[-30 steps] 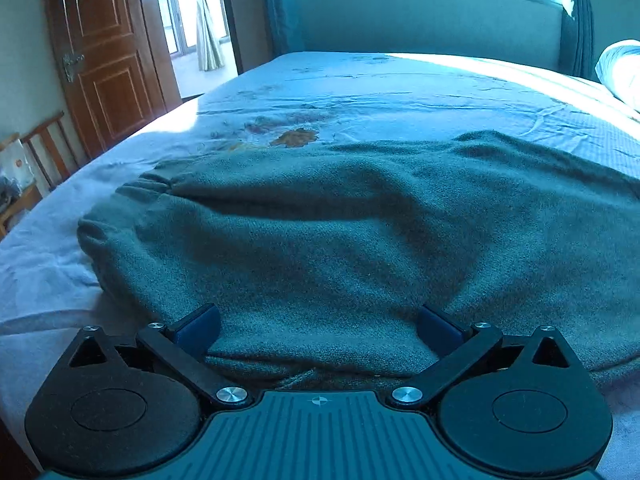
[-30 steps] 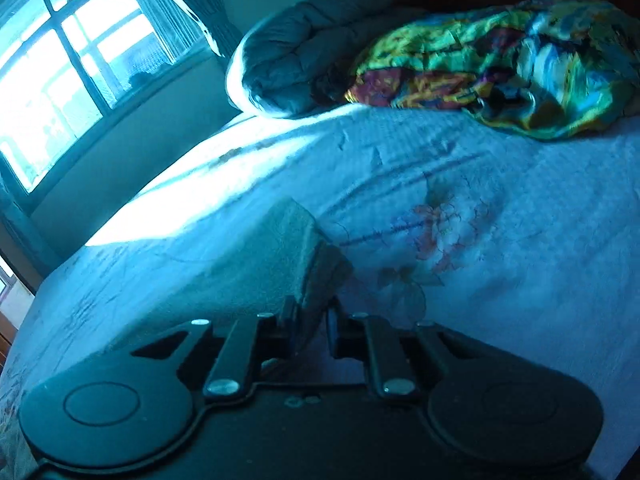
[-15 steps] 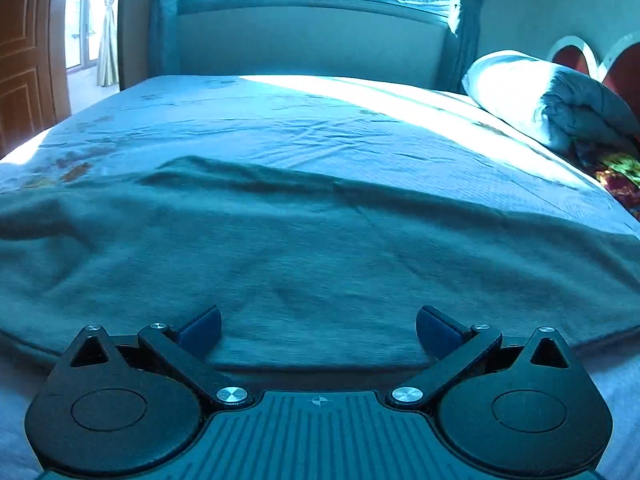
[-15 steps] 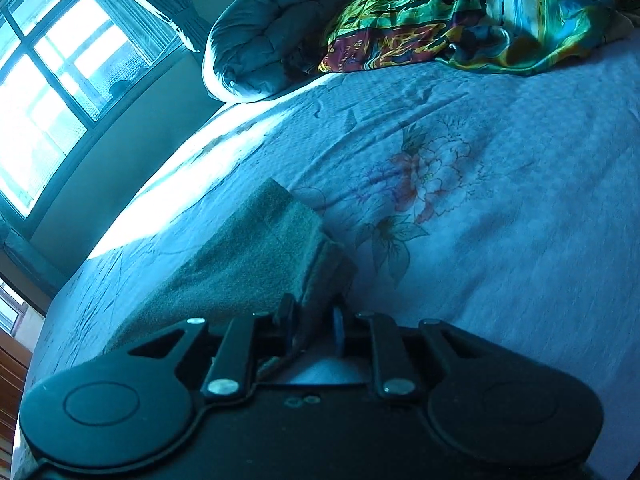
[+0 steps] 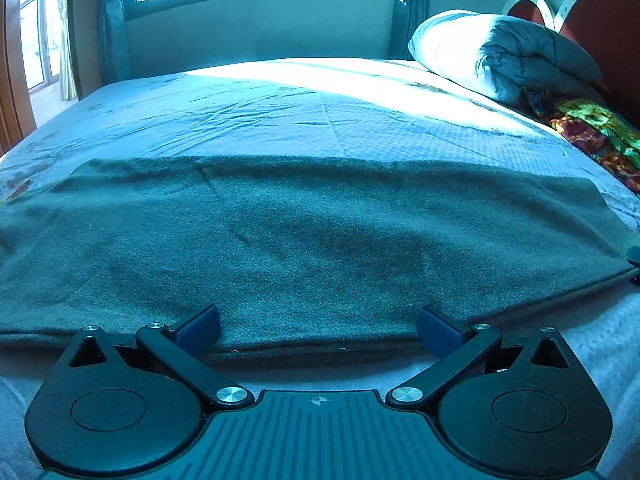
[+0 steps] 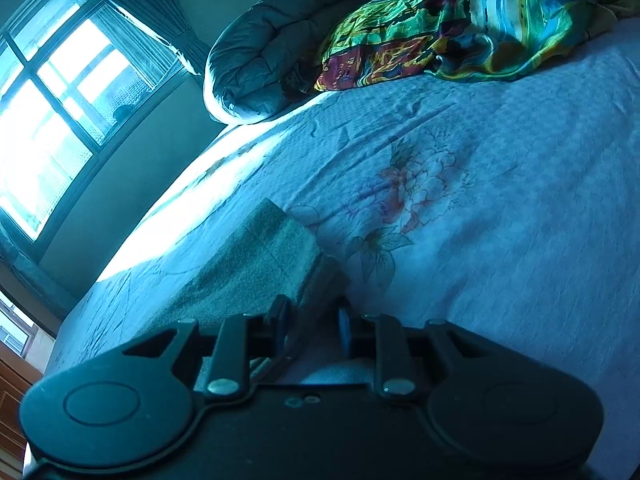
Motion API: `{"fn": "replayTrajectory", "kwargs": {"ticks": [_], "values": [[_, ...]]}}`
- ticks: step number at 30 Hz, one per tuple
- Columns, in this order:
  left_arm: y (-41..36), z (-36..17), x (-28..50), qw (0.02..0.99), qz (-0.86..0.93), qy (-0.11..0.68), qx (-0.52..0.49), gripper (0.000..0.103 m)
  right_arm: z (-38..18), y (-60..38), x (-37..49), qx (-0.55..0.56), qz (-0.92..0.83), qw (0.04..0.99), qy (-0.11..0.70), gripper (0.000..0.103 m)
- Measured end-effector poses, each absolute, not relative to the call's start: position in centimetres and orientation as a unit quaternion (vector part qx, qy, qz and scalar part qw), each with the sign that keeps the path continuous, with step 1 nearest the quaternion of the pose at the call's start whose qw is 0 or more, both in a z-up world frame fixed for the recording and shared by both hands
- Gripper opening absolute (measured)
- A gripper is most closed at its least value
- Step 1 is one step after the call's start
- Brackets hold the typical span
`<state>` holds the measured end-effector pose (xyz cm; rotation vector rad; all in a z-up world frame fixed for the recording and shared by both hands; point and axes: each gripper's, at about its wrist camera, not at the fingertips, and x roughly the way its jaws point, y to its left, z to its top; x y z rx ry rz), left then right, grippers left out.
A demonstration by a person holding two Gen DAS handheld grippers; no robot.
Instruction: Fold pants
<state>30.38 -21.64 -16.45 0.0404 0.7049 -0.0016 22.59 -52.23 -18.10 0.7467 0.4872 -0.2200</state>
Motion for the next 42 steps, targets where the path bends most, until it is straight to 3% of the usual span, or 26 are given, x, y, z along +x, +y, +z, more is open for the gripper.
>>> {"fn": "replayTrajectory", "kwargs": {"ticks": [9,17,23,29,31,32,33,42], "values": [[-22.1,-16.9,30.3,0.939,0.003,0.342,0.035,0.103,-18.8,-53.3,23.0,0.397,-0.098,0.881,0.237,0.013],[-23.0,-17.4,30.5,0.940,0.025,0.336,0.053,0.103,-12.5,-47.5,23.2,0.308,-0.048,0.929,0.199,0.008],[-12.0,-13.4,26.7,0.950,0.061,0.307,0.003,0.103,-7.6,-37.0,24.9,0.246,0.054,0.951,0.182,0.008],[3.5,-12.6,22.0,0.937,0.174,0.300,-0.040,0.103,-7.5,-22.1,26.4,0.192,0.175,0.945,0.198,0.009],[6.6,-12.5,20.8,0.933,0.198,0.297,-0.056,0.103,-9.0,-16.2,26.9,0.185,0.236,0.927,0.224,0.017],[7.7,-12.7,20.4,0.930,0.208,0.296,-0.059,0.103,-9.8,-14.1,27.1,0.174,0.264,0.916,0.249,0.027],[8.7,-12.9,20.1,0.929,0.213,0.296,-0.066,0.103,-10.5,-11.9,26.9,0.152,0.286,0.905,0.277,0.024],[8.5,-13.9,21.9,0.947,0.103,0.271,-0.142,0.102,-12.5,-17.7,25.0,0.191,0.170,0.924,0.284,0.022]]}}
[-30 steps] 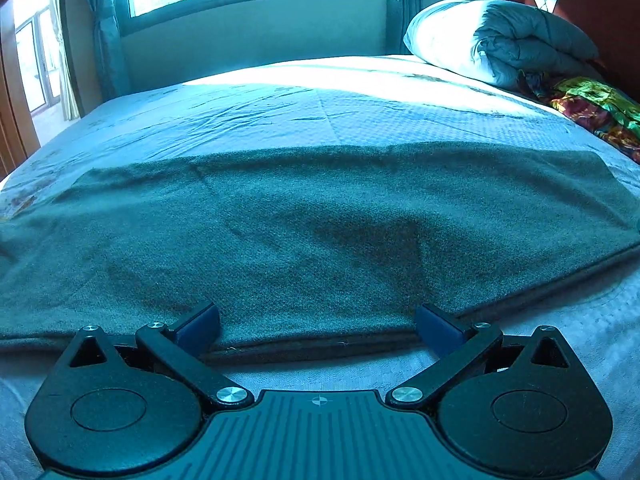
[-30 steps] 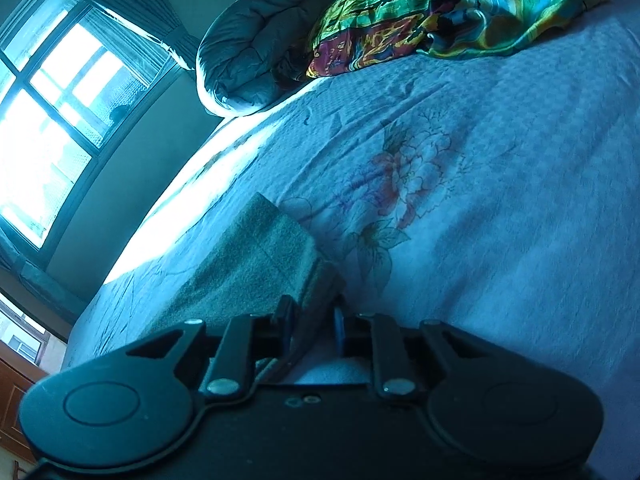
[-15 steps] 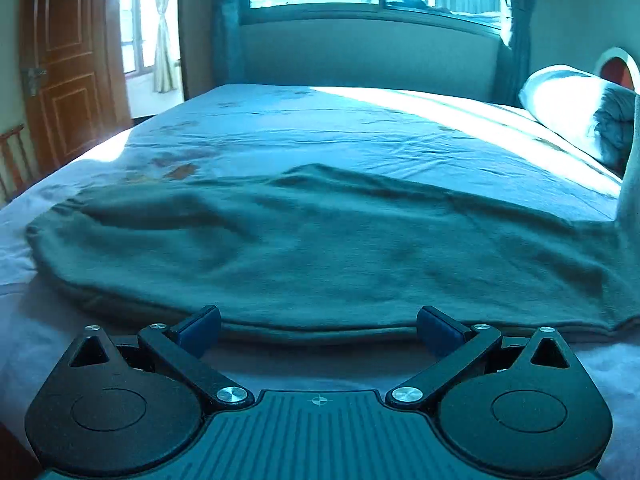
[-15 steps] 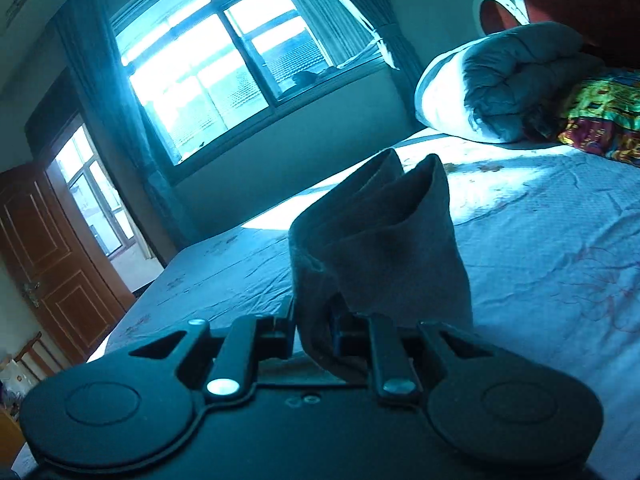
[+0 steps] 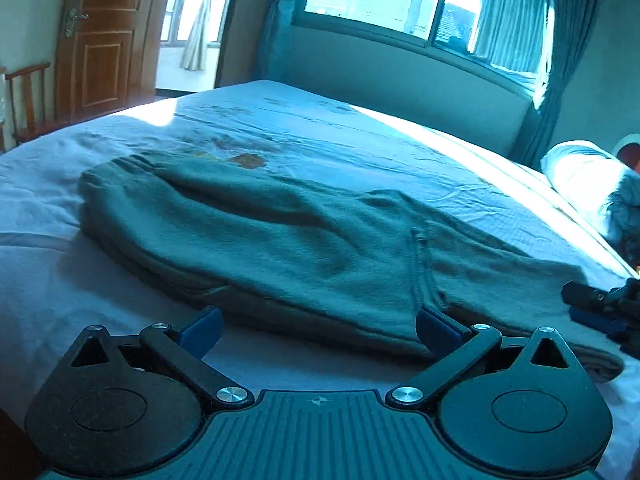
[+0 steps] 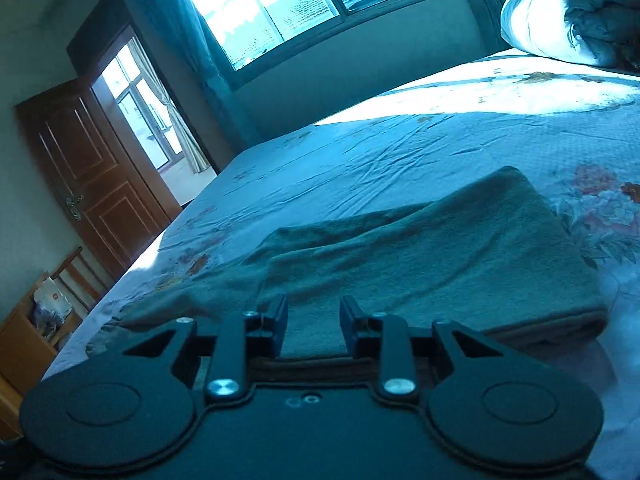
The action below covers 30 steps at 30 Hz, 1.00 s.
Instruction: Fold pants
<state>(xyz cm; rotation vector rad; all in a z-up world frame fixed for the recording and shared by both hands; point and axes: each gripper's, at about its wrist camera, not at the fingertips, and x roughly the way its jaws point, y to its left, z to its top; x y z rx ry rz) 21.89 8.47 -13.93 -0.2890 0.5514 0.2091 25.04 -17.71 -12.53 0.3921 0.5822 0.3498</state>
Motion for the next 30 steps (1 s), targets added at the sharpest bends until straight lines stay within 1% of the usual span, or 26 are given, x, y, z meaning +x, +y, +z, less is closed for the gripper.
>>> {"fn": "replayTrajectory", "kwargs": {"ticks": [2,3,4,7,8,10,15,17,18,21,22,23,24,25,26,28,29,30], "values": [[6.9,-13.8,23.7,0.949,0.061,0.276,-0.143,0.090,-12.4,-19.5,24.4,0.196,0.151,0.929,0.275,0.023],[5.9,-13.7,24.7,0.948,0.041,0.281,-0.146,0.078,-12.5,-20.5,23.9,0.196,0.138,0.934,0.265,0.025],[5.3,-13.7,25.6,0.945,0.033,0.290,-0.146,0.071,-12.6,-21.2,23.4,0.197,0.127,0.937,0.258,0.026],[4.7,-15.3,28.2,0.930,0.031,0.327,-0.166,0.070,-12.8,-24.1,23.0,0.215,0.077,0.945,0.235,0.027],[4.7,-15.7,28.4,0.929,0.023,0.322,-0.183,0.070,-12.8,-25.4,23.0,0.228,0.063,0.944,0.230,0.027],[4.3,-15.8,27.9,0.929,0.006,0.317,-0.189,0.041,-13.2,-27.4,23.1,0.251,0.047,0.938,0.236,0.027],[4.0,-16.4,27.2,0.929,0.016,0.322,-0.184,0.038,-14.5,-30.4,23.3,0.285,0.027,0.928,0.240,0.028],[3.9,-16.0,26.8,0.931,0.019,0.319,-0.175,0.035,-14.9,-30.7,23.4,0.298,0.040,0.921,0.248,0.028],[3.7,-15.8,26.6,0.933,0.024,0.319,-0.162,0.030,-15.0,-30.7,23.4,0.313,0.057,0.915,0.246,0.028],[3.8,-15.9,26.5,0.934,0.027,0.325,-0.147,0.030,-14.9,-30.5,23.6,0.344,0.100,0.903,0.236,0.028],[3.8,-15.9,26.6,0.934,0.026,0.327,-0.144,0.030,-15.4,-30.1,24.4,0.347,0.109,0.896,0.257,0.028],[3.7,-15.9,26.7,0.933,0.025,0.332,-0.138,0.030,-16.4,-29.7,25.4,0.336,0.108,0.888,0.294,0.026],[3.7,-15.9,26.8,0.933,0.026,0.333,-0.135,0.030,-18.1,-28.9,26.9,0.314,0.099,0.873,0.359,0.020],[3.7,-15.8,26.8,0.932,0.025,0.335,-0.133,0.030,-18.7,-29.0,27.0,0.313,0.092,0.875,0.359,0.013],[3.6,-15.7,26.8,0.933,0.023,0.335,-0.130,0.030,-18.4,-29.1,26.7,0.316,0.089,0.878,0.349,0.011],[3.9,-15.3,26.3,0.934,0.021,0.332,-0.129,0.030,-16.7,-28.8,25.4,0.286,0.088,0.899,0.320,0.017],[3.9,-15.0,26.0,0.936,0.026,0.327,-0.126,0.030,-15.8,-28.5,24.6,0.265,0.089,0.913,0.297,0.028],[3.9,-14.8,25.7,0.940,0.031,0.316,-0.123,0.030,-15.0,-27.9,24.1,0.243,0.096,0.923,0.282,0.028]]}}
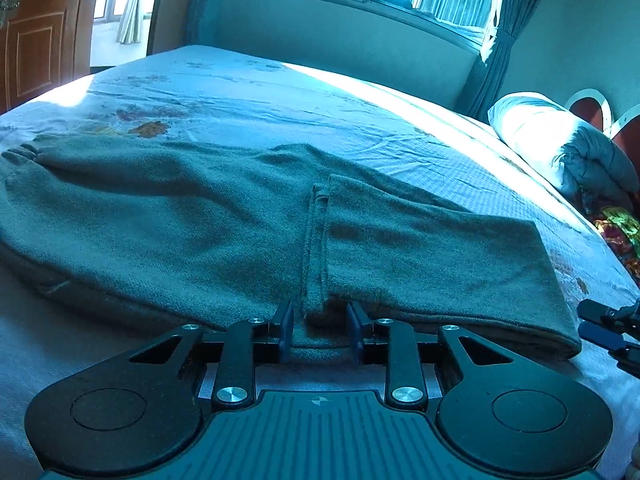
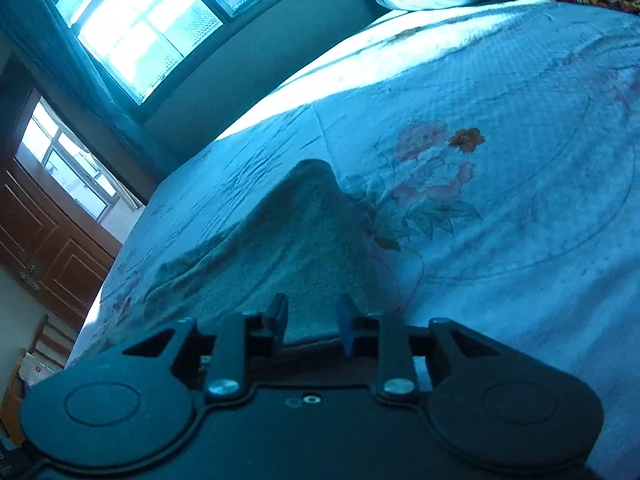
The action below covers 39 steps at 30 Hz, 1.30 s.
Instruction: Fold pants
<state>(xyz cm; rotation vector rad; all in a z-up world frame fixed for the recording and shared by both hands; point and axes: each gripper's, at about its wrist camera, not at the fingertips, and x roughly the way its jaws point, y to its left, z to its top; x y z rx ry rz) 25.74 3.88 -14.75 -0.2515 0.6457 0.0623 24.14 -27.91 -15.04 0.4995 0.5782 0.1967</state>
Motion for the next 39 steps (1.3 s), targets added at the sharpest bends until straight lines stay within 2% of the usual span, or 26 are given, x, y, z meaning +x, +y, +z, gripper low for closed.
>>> {"fn": "replayTrajectory", "kwargs": {"ticks": [2,5,8,11,13,15,19,22,24,32,33,39], "values": [[3.6,-14.6,26.0,0.942,0.032,0.313,-0.114,0.030,-14.5,-26.3,24.1,0.199,0.116,0.933,0.278,0.027],[3.7,-15.6,26.8,0.935,0.034,0.332,-0.116,0.038,-16.7,-22.4,25.7,0.064,0.098,0.932,0.343,0.025],[5.3,-14.9,25.8,0.937,0.028,0.319,-0.139,0.039,-15.8,-20.5,24.1,-0.014,0.086,0.948,0.306,0.025],[8.5,-13.7,23.1,0.946,0.052,0.290,-0.138,0.046,-14.1,-21.1,22.4,0.002,0.099,0.959,0.264,0.027],[10.9,-13.4,21.5,0.946,0.075,0.282,-0.143,0.054,-14.0,-21.3,21.7,0.004,0.116,0.957,0.266,0.028],[13.4,-13.6,20.4,0.941,0.099,0.289,-0.146,0.058,-14.5,-21.1,20.8,0.003,0.124,0.953,0.275,0.029],[17.3,-14.9,19.0,0.926,0.135,0.305,-0.175,0.058,-15.9,-20.0,21.8,0.018,0.147,0.940,0.308,0.028],[17.8,-15.3,18.7,0.926,0.135,0.305,-0.179,0.059,-16.4,-19.7,23.6,0.035,0.159,0.930,0.330,0.031],[17.6,-15.5,19.0,0.927,0.133,0.305,-0.175,0.060,-16.8,-20.0,24.6,0.060,0.159,0.924,0.343,0.029],[17.2,-15.6,19.6,0.929,0.130,0.302,-0.168,0.064,-15.4,-25.8,22.8,0.121,0.074,0.941,0.306,0.028],[17.3,-15.6,19.6,0.929,0.133,0.301,-0.170,0.064,-15.2,-26.2,22.3,0.117,0.064,0.945,0.299,0.031],[17.8,-15.8,19.8,0.926,0.142,0.302,-0.175,0.064,-13.9,-25.9,21.2,0.118,0.097,0.955,0.255,0.031]]}}
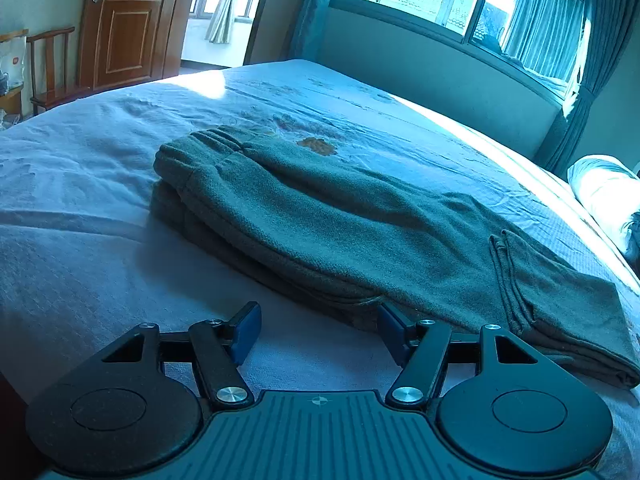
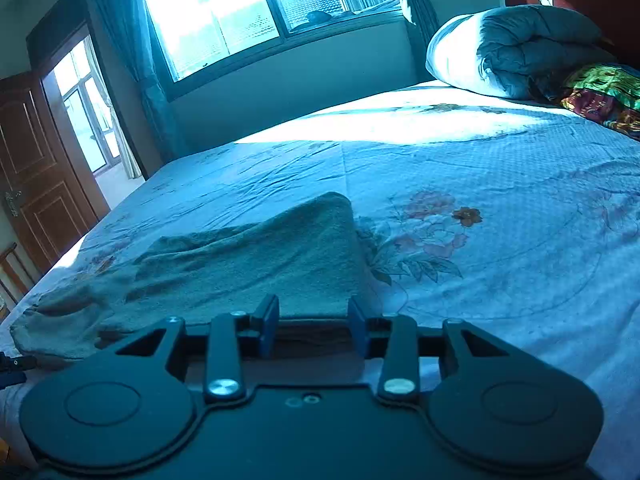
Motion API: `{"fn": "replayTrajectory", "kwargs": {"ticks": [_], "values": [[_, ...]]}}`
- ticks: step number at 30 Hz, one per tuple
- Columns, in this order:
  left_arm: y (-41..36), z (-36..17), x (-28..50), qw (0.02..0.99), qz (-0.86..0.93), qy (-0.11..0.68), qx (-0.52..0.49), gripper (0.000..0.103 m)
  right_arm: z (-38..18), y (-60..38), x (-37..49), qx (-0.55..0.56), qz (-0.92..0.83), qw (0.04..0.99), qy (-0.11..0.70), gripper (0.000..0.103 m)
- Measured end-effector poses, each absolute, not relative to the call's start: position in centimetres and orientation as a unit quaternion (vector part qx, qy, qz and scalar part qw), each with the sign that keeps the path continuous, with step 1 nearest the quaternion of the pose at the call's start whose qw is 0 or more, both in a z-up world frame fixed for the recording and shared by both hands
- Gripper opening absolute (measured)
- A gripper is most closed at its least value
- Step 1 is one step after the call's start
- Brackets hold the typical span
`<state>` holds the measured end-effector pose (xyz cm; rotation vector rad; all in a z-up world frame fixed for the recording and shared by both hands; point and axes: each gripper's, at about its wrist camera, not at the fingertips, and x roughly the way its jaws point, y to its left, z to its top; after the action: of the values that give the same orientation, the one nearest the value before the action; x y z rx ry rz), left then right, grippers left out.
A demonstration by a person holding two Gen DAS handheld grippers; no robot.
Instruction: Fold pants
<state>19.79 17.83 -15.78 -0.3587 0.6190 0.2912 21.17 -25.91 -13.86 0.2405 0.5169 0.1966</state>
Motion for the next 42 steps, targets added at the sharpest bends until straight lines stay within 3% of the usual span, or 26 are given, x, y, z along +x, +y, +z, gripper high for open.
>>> {"fn": "replayTrajectory", "kwargs": {"ticks": [6,19,28,38,42], "values": [[17.8,-15.7,19.7,0.926,0.141,0.306,-0.172,0.065,-15.0,-21.0,22.9,0.062,0.183,0.933,0.304,0.031],[17.9,-15.7,20.0,0.926,0.157,0.300,-0.168,0.068,-16.0,-18.9,23.7,0.052,0.215,0.930,0.292,0.031],[18.2,-16.1,20.2,0.925,0.155,0.304,-0.167,0.072,-17.1,-21.2,24.4,0.048,0.135,0.928,0.343,0.030],[19.0,-15.7,19.7,0.925,0.166,0.298,-0.168,0.073,-16.3,-23.1,23.7,0.041,0.071,0.947,0.310,0.033],[20.3,-15.8,19.4,0.921,0.183,0.295,-0.177,0.073,-16.2,-25.5,23.3,0.095,0.077,0.942,0.313,0.029]]}}
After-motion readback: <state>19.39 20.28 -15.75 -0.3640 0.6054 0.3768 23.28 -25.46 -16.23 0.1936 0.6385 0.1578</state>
